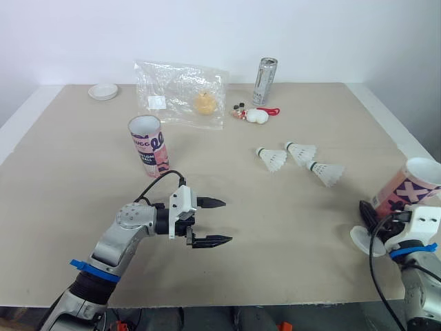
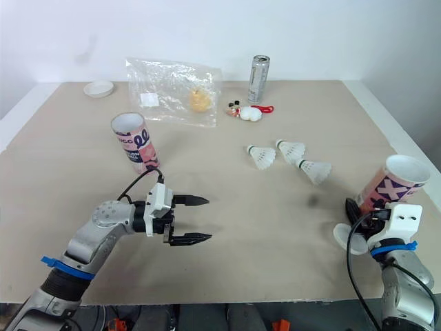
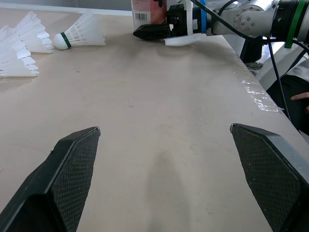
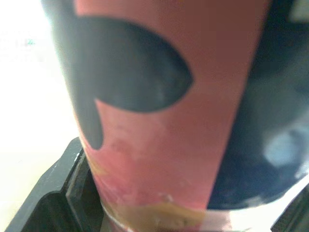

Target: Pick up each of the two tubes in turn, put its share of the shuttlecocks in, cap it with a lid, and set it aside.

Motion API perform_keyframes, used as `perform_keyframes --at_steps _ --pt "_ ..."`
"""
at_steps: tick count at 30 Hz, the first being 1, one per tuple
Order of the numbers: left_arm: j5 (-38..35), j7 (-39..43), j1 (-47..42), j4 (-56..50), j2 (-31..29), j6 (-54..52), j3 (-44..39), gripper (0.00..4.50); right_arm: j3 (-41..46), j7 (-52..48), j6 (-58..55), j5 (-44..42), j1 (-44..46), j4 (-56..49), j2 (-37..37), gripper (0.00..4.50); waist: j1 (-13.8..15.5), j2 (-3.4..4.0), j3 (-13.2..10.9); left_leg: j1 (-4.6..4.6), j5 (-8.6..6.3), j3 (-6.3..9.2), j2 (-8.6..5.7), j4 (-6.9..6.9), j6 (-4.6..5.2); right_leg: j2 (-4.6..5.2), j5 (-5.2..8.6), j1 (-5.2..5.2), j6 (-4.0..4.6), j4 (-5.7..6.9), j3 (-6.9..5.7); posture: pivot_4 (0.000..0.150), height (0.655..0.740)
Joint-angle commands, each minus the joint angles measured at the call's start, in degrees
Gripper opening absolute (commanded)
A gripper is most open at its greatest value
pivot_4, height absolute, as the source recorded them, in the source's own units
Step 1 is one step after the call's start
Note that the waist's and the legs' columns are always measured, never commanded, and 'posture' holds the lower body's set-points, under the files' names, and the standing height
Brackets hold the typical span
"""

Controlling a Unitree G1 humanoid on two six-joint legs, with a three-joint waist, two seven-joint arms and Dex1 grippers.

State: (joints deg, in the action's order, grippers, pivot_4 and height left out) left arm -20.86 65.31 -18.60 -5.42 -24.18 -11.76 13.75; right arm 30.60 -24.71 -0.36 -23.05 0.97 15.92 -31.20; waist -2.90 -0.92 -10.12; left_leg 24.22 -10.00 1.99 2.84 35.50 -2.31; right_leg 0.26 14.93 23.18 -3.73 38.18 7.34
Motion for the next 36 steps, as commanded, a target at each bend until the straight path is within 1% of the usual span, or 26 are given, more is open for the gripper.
perform_keyframes --at_steps 1,7,12,14,15,17,21,25,33,36 --pt "-0.6 -0.3 -0.1 -1.9 0.1 0.0 -0.1 4.50 4.2 1.6 -1.7 -3.4 1.7 -0.4 -0.5 4.22 0.0 0.00 0.0 0.00 0.00 0.00 0.00 0.00 0.00 0.00 0.00 0.00 0.00 0.00 0.01 0.150 0.7400" --pt "-0.7 -0.2 0.1 -2.0 0.0 -0.2 -0.2 4.50 4.1 -1.4 -3.6 -4.5 1.1 -0.9 -1.7 4.22 0.0 0.00 0.0 0.00 0.00 -0.02 0.00 -0.01 0.00 0.00 0.01 0.01 -0.01 0.00 0.02 0.150 0.7400" --pt "-0.6 -0.3 0.2 -2.1 0.0 -0.3 0.0 4.50 3.2 -5.0 -4.8 -6.0 1.3 -1.7 -1.1 4.22 0.0 0.01 0.0 0.00 0.00 -0.03 0.00 -0.01 0.00 0.00 0.00 0.02 -0.01 0.00 0.04 0.150 0.7400" --pt "-0.6 -0.3 0.3 -2.2 0.0 -0.3 -0.1 4.50 6.1 -1.6 -7.7 -9.7 3.7 -1.7 0.2 4.22 -0.1 0.01 0.0 0.00 0.00 -0.04 0.00 0.00 0.00 -0.01 -0.01 0.02 -0.01 0.00 0.04 0.150 0.7400" --pt "-0.6 -0.4 0.3 -2.2 0.0 -0.3 -0.1 4.50 5.8 -1.8 -8.1 -9.4 3.7 -1.6 -0.1 4.22 -0.1 0.01 0.0 -0.01 0.00 -0.06 0.00 0.00 0.00 0.00 -0.02 0.02 -0.02 0.00 0.06 0.150 0.7400" --pt "-0.6 -0.6 0.4 -2.3 0.1 -0.4 -0.1 4.50 1.2 -5.3 -5.2 -3.7 1.6 -1.8 -2.6 4.22 0.0 0.02 0.0 -0.01 0.00 -0.06 0.00 0.00 0.00 0.00 -0.03 0.02 -0.03 0.00 0.06 0.150 0.7400" --pt "-0.4 -1.1 0.6 -2.3 0.3 -0.2 -0.1 4.50 2.6 -4.6 -5.3 -4.8 2.8 -0.4 -2.6 4.22 0.0 0.02 0.0 0.02 0.00 -0.07 -0.02 -0.02 0.00 0.01 0.02 0.03 -0.05 -0.01 0.07 0.150 0.7400" --pt "-0.4 -1.4 0.8 -2.3 0.1 -0.1 -0.1 4.50 1.4 -8.2 -5.0 -4.2 1.4 -1.9 -3.6 4.22 0.0 0.02 0.0 0.02 -0.01 -0.07 -0.02 -0.02 0.01 0.01 0.02 0.03 -0.06 -0.01 0.07 0.150 0.7400" --pt "-0.4 -1.7 1.2 -2.6 0.1 0.0 -0.2 4.50 -0.2 -10.8 0.2 0.5 0.6 0.1 -4.5 4.22 0.0 0.02 0.0 0.01 -0.01 -0.08 -0.02 0.00 0.01 0.01 0.00 0.03 -0.07 -0.01 0.08 0.150 0.7400" --pt "-0.5 -1.8 1.3 -2.7 0.0 -0.1 -0.3 4.50 0.6 -10.9 -0.5 -0.8 1.4 0.8 -4.2 4.22 0.0 0.02 0.0 0.00 -0.01 -0.09 -0.02 0.00 0.01 0.01 0.00 0.03 -0.07 -0.01 0.08 0.150 0.7400"
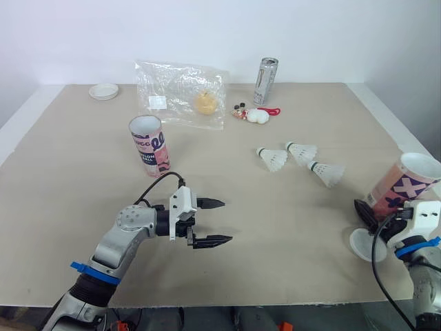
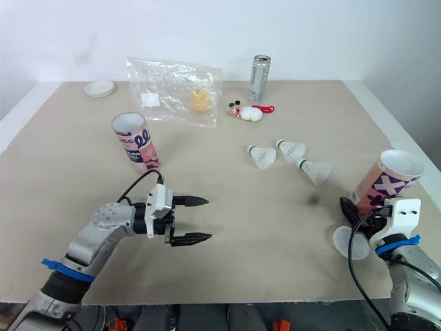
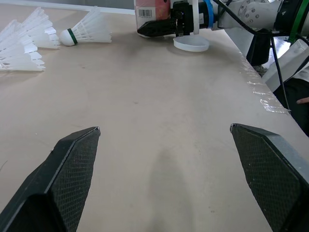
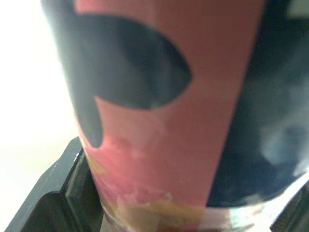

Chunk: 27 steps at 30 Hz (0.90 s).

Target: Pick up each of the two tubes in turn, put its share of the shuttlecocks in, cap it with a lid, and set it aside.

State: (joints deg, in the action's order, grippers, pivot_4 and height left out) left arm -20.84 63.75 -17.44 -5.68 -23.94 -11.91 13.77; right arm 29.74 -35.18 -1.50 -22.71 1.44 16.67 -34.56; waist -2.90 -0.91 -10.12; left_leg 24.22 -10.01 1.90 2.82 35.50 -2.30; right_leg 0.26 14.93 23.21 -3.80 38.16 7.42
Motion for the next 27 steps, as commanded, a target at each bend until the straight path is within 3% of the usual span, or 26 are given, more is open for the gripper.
perform_keyframes --at_steps 1,7,22,26,27 --pt "-0.5 -0.3 0.2 -2.5 -0.3 0.1 -0.3 4.50 1.7 -0.5 0.1 -1.8 1.1 0.2 -0.8 4.22 0.0 0.00 0.0 0.00 0.00 0.00 0.00 0.00 0.00 0.00 0.00 0.00 0.00 0.00 0.00 0.150 0.7400" --pt "-0.4 -0.6 0.5 -2.6 -0.5 0.1 -0.4 4.50 3.3 -1.0 -2.9 -5.4 1.7 0.2 -1.0 4.22 0.0 0.00 0.0 0.00 0.00 0.00 0.00 0.00 0.00 0.00 0.00 0.00 0.00 0.00 0.01 0.150 0.7400" --pt "-0.2 -0.6 1.0 -2.2 -0.7 0.4 -0.2 4.50 3.5 1.4 -0.3 -3.8 1.6 1.9 -0.5 4.22 0.0 0.00 0.0 0.00 0.00 -0.01 0.00 0.00 0.00 0.00 0.00 0.00 0.00 0.00 0.01 0.150 0.7400" --pt "-0.1 -0.6 1.0 -2.2 -0.6 0.4 -0.1 4.50 3.1 2.2 0.4 -3.0 1.3 1.8 -0.3 3.14 0.0 0.00 0.0 0.00 0.00 -0.01 0.00 0.00 0.00 0.00 0.00 0.00 0.00 0.00 0.01 0.150 0.7400" --pt "-0.1 -0.6 1.0 -2.2 -0.6 0.4 -0.1 4.50 2.8 2.3 0.7 -2.6 1.1 1.8 -0.3 3.07 0.0 0.00 0.0 0.00 0.00 -0.01 0.00 0.00 0.00 0.00 0.00 0.00 0.00 0.00 0.01 0.150 0.7400"
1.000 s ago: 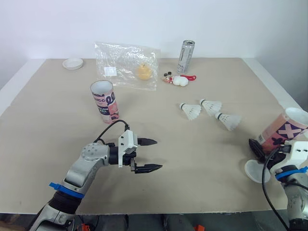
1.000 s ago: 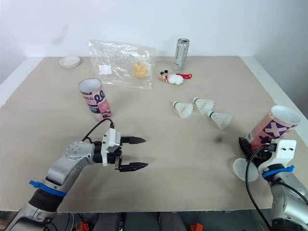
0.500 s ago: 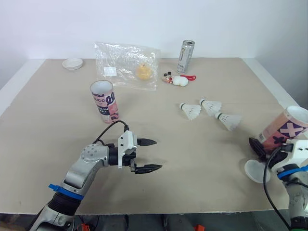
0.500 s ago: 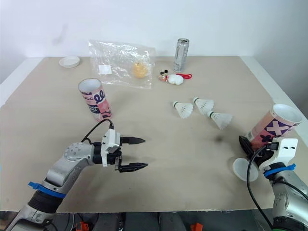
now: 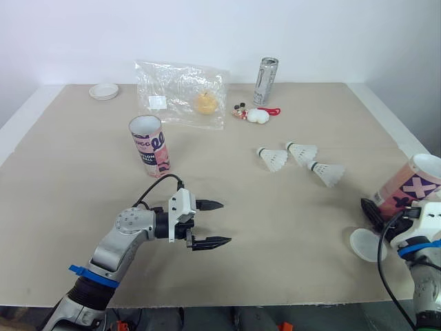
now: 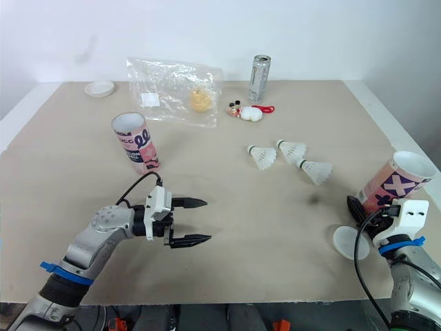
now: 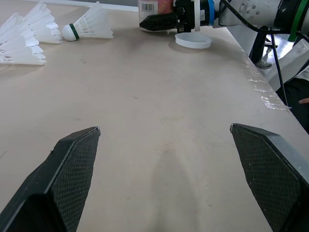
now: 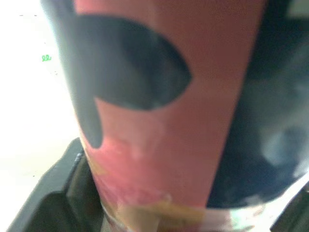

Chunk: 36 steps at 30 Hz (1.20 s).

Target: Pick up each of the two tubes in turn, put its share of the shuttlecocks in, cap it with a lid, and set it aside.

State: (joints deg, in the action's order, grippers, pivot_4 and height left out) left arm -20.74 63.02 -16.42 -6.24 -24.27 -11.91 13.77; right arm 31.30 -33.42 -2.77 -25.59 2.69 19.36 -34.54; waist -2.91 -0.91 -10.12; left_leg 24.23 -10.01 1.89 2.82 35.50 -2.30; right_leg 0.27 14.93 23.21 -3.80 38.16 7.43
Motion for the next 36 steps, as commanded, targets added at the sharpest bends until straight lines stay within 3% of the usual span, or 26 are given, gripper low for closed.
perform_keyframes --at_steps 1,9,12,22,36 --pt "-0.2 0.1 0.0 -1.6 -0.3 0.4 -0.1 4.50 1.0 0.5 2.2 0.5 -0.2 -0.8 -0.2 3.07 0.0 0.00 0.0 0.00 0.00 0.00 0.00 0.00 0.00 0.00 0.00 0.00 0.00 0.00 0.00 0.150 0.7400" --pt "-0.1 0.2 0.0 -1.7 -0.6 0.4 -0.3 4.50 1.4 0.7 1.3 -0.6 0.4 -0.7 1.0 3.07 0.0 0.00 0.0 0.00 0.00 0.00 0.00 0.00 0.00 0.00 0.00 0.00 0.00 0.00 0.00 0.150 0.7400" --pt "-0.1 0.2 0.0 -1.7 -0.8 0.4 -0.3 4.50 1.7 0.2 -0.9 -2.3 0.4 -1.1 1.2 4.38 0.0 0.00 0.0 0.00 0.00 0.00 0.00 0.00 0.00 0.00 0.00 0.00 0.00 0.00 0.00 0.150 0.7400" --pt "-0.4 0.2 0.3 -2.1 -1.2 0.4 -0.3 4.50 1.6 -0.6 -0.9 -1.7 -0.2 -1.2 -0.1 4.38 0.0 0.00 0.0 0.00 0.00 0.00 0.00 0.00 0.00 0.00 0.00 0.00 0.00 0.00 0.00 0.150 0.7400" --pt "-0.3 1.0 -1.2 -0.5 -0.8 0.5 0.2 4.50 4.5 1.8 -5.0 -4.3 -7.6 -12.2 0.9 4.38 0.0 0.00 0.0 -0.01 0.00 0.00 0.00 0.00 0.00 0.01 0.00 0.00 0.01 0.00 0.00 0.150 0.7400"
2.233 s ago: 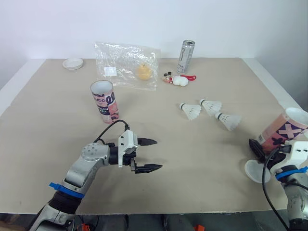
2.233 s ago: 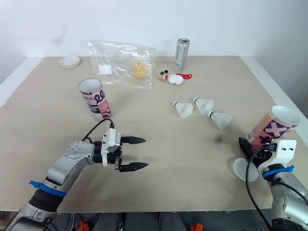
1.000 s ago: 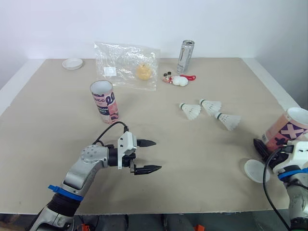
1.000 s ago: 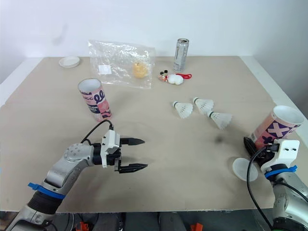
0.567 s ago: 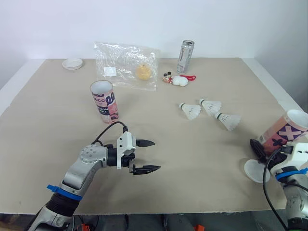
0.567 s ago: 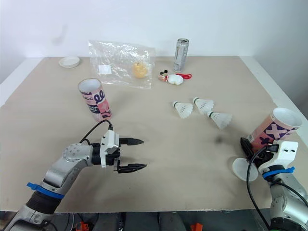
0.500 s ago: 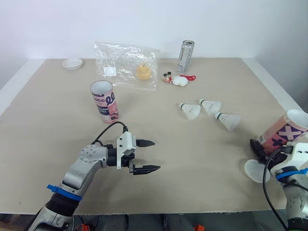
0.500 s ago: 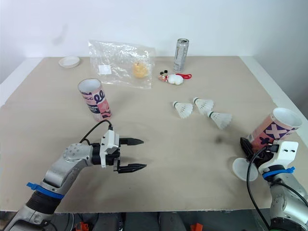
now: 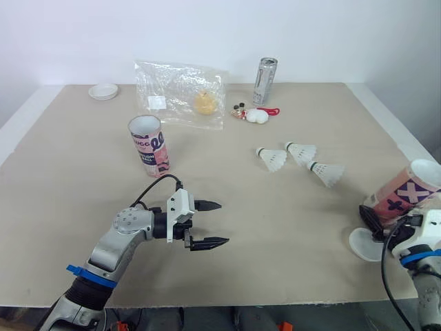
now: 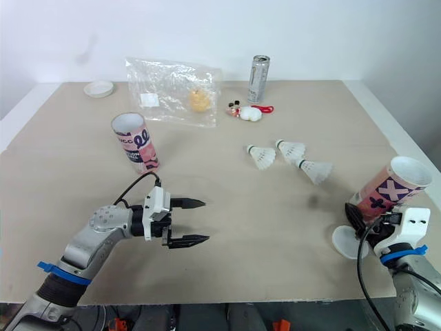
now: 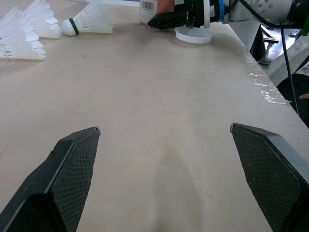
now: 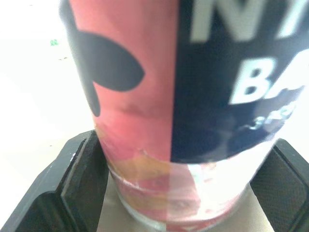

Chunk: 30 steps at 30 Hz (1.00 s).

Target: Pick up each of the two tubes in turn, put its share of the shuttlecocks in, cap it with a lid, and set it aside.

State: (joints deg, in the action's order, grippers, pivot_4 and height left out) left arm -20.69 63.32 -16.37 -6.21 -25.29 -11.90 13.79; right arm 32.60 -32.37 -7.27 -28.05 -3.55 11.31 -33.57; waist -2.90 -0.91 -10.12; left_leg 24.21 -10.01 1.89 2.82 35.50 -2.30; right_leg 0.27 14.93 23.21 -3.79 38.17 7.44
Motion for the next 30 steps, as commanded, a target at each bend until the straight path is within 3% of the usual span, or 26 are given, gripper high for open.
perform_keyframes --at_steps 1,12,22,27,30 --pt "-0.4 0.9 -1.4 -0.4 0.3 0.5 0.2 4.50 3.5 0.9 -0.8 -2.2 -2.0 -5.1 0.0 4.38 0.0 0.00 0.0 0.00 0.00 0.00 0.00 0.00 0.00 0.00 0.00 0.00 0.00 0.00 0.00 0.150 0.7400" --pt "-0.3 3.1 -3.4 2.2 1.2 0.8 1.0 4.50 6.3 0.7 -8.3 -7.8 -14.1 -21.5 1.4 4.38 0.1 0.01 0.0 0.02 -0.01 0.01 -0.01 -0.02 -0.01 0.02 0.04 0.01 0.01 -0.02 0.00 0.150 0.7400" --pt "0.3 2.8 -5.5 6.5 2.4 2.3 -0.1 4.50 11.4 -10.5 -12.3 -11.5 -27.2 -32.5 -4.4 4.38 0.0 0.01 0.0 0.01 -0.01 -0.04 -0.02 -0.02 -0.01 0.06 0.05 0.04 0.02 -0.02 0.02 0.150 0.7400" --pt "0.4 1.2 -5.0 7.5 2.4 2.9 -1.5 4.50 9.6 -16.1 -13.7 -13.0 -28.9 -38.1 -7.3 4.38 0.0 -0.04 0.0 0.01 -0.02 -0.03 0.00 -0.02 -0.02 0.05 0.05 0.05 0.03 -0.02 0.00 0.150 0.7400" --pt "0.5 -1.5 -3.6 6.8 2.4 3.3 -3.3 4.50 2.0 -18.4 -14.3 -13.1 -23.6 -41.5 -9.6 4.38 -0.1 -0.12 0.0 0.01 -0.02 -0.04 0.00 0.00 -0.02 0.05 0.04 0.04 0.04 -0.02 0.00 0.150 0.7400"
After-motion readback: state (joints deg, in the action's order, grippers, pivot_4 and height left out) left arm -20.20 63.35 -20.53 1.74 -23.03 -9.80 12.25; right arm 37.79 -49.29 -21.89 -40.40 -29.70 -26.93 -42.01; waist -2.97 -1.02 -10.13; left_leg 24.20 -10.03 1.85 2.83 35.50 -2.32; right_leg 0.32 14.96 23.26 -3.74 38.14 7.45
